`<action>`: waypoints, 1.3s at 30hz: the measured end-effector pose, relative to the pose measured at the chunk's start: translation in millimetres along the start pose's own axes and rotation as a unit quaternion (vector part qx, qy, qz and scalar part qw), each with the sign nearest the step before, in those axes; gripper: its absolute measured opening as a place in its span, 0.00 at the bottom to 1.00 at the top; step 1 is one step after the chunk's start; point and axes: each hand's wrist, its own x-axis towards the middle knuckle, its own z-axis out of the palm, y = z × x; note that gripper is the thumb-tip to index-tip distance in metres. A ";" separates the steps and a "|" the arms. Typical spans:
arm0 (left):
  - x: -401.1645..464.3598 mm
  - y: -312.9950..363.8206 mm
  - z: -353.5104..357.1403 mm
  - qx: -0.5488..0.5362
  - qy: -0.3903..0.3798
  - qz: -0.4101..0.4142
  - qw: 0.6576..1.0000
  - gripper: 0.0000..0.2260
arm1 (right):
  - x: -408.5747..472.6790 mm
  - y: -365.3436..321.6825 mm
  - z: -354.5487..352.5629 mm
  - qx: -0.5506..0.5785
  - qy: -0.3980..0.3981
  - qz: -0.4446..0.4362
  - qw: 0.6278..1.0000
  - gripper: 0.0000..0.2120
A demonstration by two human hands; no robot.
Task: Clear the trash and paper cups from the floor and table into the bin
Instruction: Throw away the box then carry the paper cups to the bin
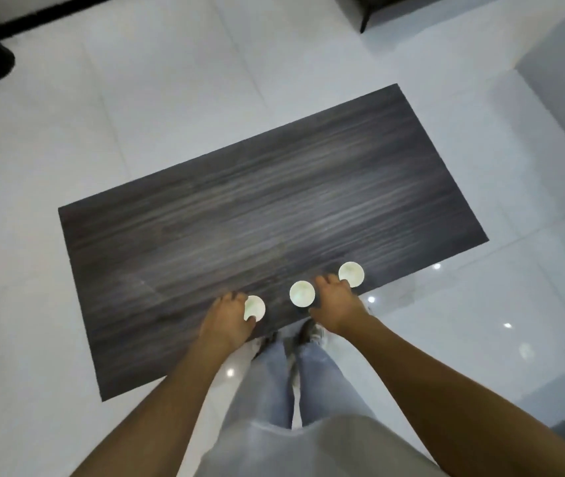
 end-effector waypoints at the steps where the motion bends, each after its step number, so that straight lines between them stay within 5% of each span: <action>1: 7.2 -1.8 4.6 -0.006 0.000 -0.007 1.000 0.22 | 11.2 0.5 3.8 -0.009 -0.007 -0.007 1.000 0.28; 11: 100.7 -26.3 90.4 -0.003 0.008 0.003 1.000 0.22 | 115.8 9.7 86.0 -0.056 -0.023 -0.019 0.998 0.32; 17: 135.0 -37.8 136.4 0.070 -0.020 0.035 0.997 0.31 | 156.5 16.8 126.9 -0.089 -0.035 -0.017 0.995 0.40; 25: 135.1 -56.1 155.9 0.096 -0.010 0.078 0.992 0.31 | 159.8 17.5 142.9 -0.052 -0.034 0.012 0.998 0.31; 31: 86.3 -65.5 108.5 -0.014 0.033 -0.001 0.999 0.25 | 120.5 -17.8 108.7 -0.080 -0.078 -0.021 0.994 0.31; 39: -25.6 -96.6 58.3 -0.117 0.123 -0.136 0.976 0.23 | 58.6 -115.8 60.8 -0.168 -0.104 -0.169 0.966 0.32</action>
